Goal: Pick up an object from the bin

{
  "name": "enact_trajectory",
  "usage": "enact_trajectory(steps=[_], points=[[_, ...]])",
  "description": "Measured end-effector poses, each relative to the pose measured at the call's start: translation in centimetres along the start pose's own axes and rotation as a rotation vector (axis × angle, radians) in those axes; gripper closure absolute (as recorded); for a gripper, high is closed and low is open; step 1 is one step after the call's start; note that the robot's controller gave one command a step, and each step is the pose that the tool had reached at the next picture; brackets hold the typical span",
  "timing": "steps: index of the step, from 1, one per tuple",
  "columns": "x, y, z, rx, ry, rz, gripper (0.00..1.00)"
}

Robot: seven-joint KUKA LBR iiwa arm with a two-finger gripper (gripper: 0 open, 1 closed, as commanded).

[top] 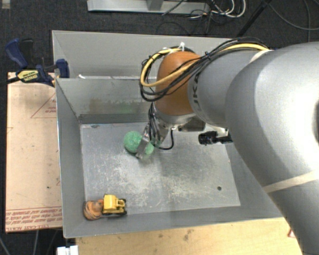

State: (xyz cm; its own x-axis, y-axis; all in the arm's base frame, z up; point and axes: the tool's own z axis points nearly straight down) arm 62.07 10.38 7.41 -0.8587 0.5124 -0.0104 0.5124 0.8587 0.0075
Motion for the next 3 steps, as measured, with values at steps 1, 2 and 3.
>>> enact_trajectory(steps=[1, 2, 3], points=[[0.0, 0.0, -0.1, 0.001, 0.001, -0.001, 1.0], [0.1, 0.0, -0.5, 0.005, 0.006, -0.001, 1.0], [0.2, -0.2, -2.5, 0.01, 0.014, -0.002, 1.0]])
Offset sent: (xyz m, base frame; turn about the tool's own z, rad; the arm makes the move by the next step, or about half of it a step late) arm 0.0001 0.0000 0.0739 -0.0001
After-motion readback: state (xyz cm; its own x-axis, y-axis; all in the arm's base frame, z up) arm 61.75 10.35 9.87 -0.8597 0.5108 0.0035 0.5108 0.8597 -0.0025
